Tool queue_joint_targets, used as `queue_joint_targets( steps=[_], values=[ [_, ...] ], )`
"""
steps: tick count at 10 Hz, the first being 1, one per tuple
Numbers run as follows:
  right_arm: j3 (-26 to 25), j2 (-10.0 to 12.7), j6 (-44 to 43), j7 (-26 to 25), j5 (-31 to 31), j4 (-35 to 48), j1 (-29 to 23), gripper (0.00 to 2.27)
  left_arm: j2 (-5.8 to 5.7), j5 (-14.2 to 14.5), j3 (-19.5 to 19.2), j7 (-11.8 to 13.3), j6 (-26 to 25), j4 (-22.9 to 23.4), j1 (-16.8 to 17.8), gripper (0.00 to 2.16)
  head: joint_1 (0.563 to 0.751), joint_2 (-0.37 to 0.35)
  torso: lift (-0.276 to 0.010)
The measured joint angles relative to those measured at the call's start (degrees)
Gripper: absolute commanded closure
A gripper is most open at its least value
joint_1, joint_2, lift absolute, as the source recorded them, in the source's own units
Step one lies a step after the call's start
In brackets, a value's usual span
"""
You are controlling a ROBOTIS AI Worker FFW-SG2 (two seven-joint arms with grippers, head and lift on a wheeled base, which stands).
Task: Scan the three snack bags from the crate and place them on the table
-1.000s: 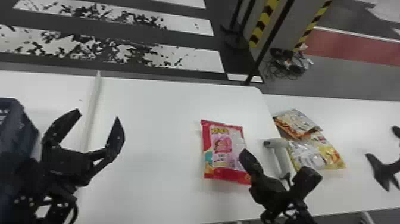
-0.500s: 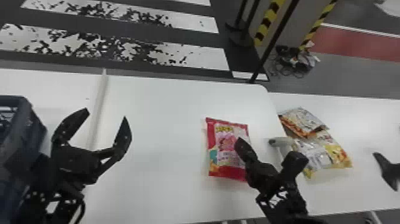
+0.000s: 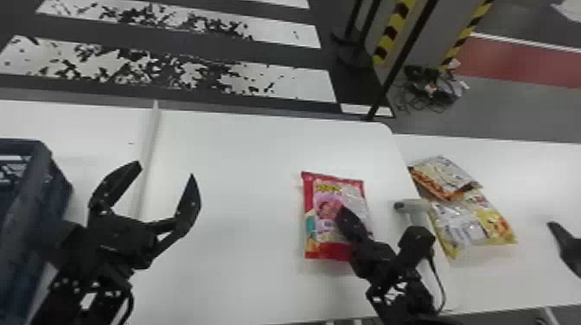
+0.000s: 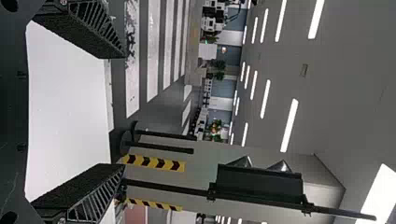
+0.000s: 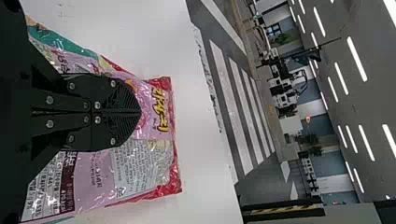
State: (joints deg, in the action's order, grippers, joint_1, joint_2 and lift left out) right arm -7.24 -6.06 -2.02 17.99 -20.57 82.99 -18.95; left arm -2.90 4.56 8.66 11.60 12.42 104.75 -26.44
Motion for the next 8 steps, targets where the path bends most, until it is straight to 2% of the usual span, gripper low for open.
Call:
queue_joint_targets(
  steps=[4,7,8],
  values=[
    [0.4,-0.1,-1.4,1.7,1.3,-2.1,-0.8,2.14,-0.11,0.1,0.0,0.0,0.7,-0.5,0.1,0.04,0.695,-0.215,-0.062],
    [1.9,0.0,-3.4,1.8,0.8,-0.9,-3.7,2.14,-0.22,0.6,-0.2,0.0,1.5,-0.4,-0.1,0.04,0.695,-0.197,-0.062],
    [1.7,0.1,-3.4,1.6,-0.1,0.6,-4.9,2.04,-0.30,0.7,-0.3,0.0,2.0,-0.4,-0.3,0.04,0.695,-0.197,-0.062]
  ],
)
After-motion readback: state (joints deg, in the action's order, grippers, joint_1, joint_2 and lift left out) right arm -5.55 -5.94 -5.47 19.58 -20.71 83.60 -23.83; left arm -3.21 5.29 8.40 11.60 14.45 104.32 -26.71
